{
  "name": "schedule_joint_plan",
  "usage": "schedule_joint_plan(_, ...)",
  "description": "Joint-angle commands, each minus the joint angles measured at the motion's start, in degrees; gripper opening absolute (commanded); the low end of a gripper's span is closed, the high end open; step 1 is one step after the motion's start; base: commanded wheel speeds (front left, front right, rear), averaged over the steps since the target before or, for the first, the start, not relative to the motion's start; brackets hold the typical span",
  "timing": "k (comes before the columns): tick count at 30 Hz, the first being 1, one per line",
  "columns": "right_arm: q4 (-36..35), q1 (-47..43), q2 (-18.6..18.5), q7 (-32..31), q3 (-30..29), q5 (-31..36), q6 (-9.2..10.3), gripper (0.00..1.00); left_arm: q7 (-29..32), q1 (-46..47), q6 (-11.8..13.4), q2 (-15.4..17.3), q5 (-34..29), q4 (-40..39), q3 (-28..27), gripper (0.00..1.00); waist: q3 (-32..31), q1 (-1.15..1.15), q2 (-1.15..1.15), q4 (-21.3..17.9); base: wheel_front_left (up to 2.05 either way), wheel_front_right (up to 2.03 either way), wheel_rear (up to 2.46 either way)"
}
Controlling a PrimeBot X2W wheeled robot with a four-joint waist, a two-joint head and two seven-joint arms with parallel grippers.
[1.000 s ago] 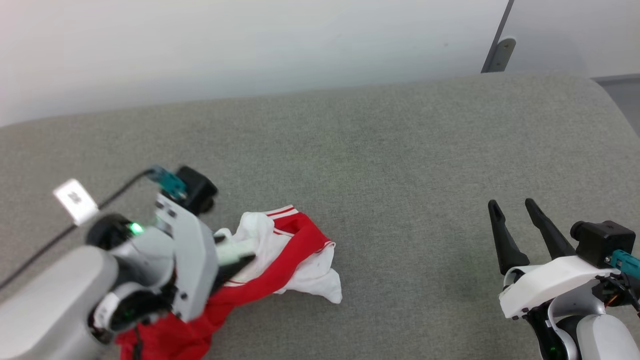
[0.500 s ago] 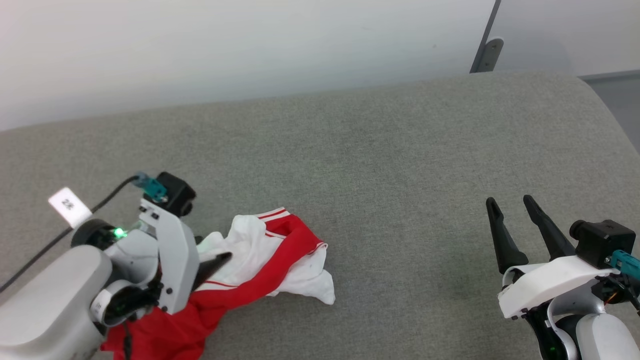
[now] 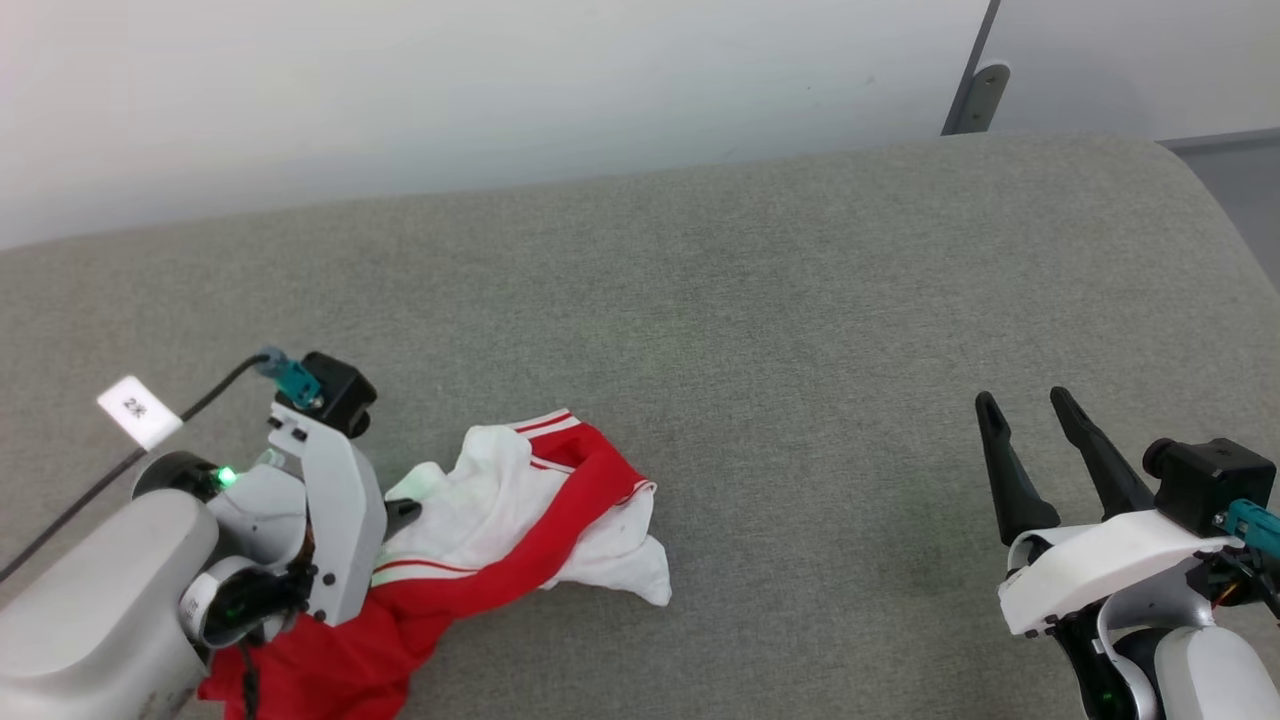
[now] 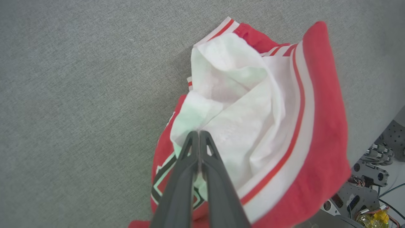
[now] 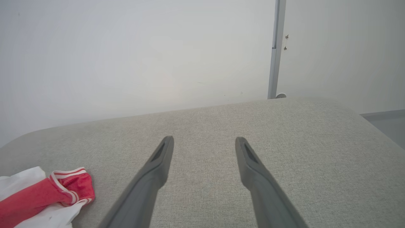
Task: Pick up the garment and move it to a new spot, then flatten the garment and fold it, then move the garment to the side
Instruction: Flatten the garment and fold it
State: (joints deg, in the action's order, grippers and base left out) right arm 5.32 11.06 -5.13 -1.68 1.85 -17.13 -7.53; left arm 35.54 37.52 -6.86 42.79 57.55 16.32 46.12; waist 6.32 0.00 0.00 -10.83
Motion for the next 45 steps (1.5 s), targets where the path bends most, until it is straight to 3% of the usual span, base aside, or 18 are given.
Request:
schedule_joint_plan(1,-0.2,-0.4,0.1,0.2,-0.2,0.2,0.08,1.00,-0.1,0.2,-0.2,0.0,0.7,0.3,-0.1,0.00,0.0,0.00,0.00,0.2,0.00,0.00,0.00)
schedule_joint_plan(7,-0.2,-0.5,0.2,0.2,-0.3,0.3,0.08,1.00,-0.3,1.0,-0.4,0.7,1.0,1.1,-0.3,0.00,-0.1,0.00,0.00,0.7,0.00,0.00,0.00)
schedule_joint_plan(12,0.0,-0.8,0.1,0.2,-0.6,0.3,0.08,1.00,-1.5,1.5,1.0,2.3,1.3,1.7,-1.9,0.00,-0.5,0.00,0.00,1.1,0.00,0.00,0.00)
schedule_joint_plan(22,-0.2,-1.0,-0.3,0.0,-1.2,0.4,0.08,1.00,-5.9,-0.7,5.2,9.6,-0.5,4.7,-5.4,0.00,-0.8,0.00,0.00,2.1,0.00,0.00,0.00)
schedule_joint_plan(29,-0.7,-0.8,-0.5,-0.6,-1.1,0.6,0.08,1.00,-11.8,-2.7,7.8,13.2,-4.0,12.2,-6.0,0.00,-0.5,0.00,0.00,2.4,0.00,0.00,0.00)
schedule_joint_plan(36,-1.2,-1.0,-0.9,-1.2,-1.1,0.5,0.08,1.00,-16.9,-4.9,9.5,12.7,-4.0,22.1,-6.8,0.00,0.0,0.00,0.00,2.1,0.00,0.00,0.00)
schedule_joint_plan(43,-1.6,-1.1,-0.8,-2.3,-0.2,0.4,0.08,1.00,-19.6,-6.6,8.2,8.9,-1.3,30.8,-7.8,0.00,0.1,0.00,0.00,2.2,0.00,0.00,0.00)
schedule_joint_plan(44,-1.6,-1.2,-0.8,-2.6,0.0,0.3,0.08,1.00,-19.7,-6.5,7.5,8.3,-0.9,31.7,-7.8,0.11,0.0,0.00,0.00,2.3,0.00,0.00,0.00)
schedule_joint_plan(45,-1.7,-1.2,-1.0,-2.8,0.2,0.1,0.08,1.00,-20.0,-6.3,6.8,7.8,-0.5,32.3,-8.0,0.30,-0.1,0.00,0.00,2.6,0.00,0.00,0.00)
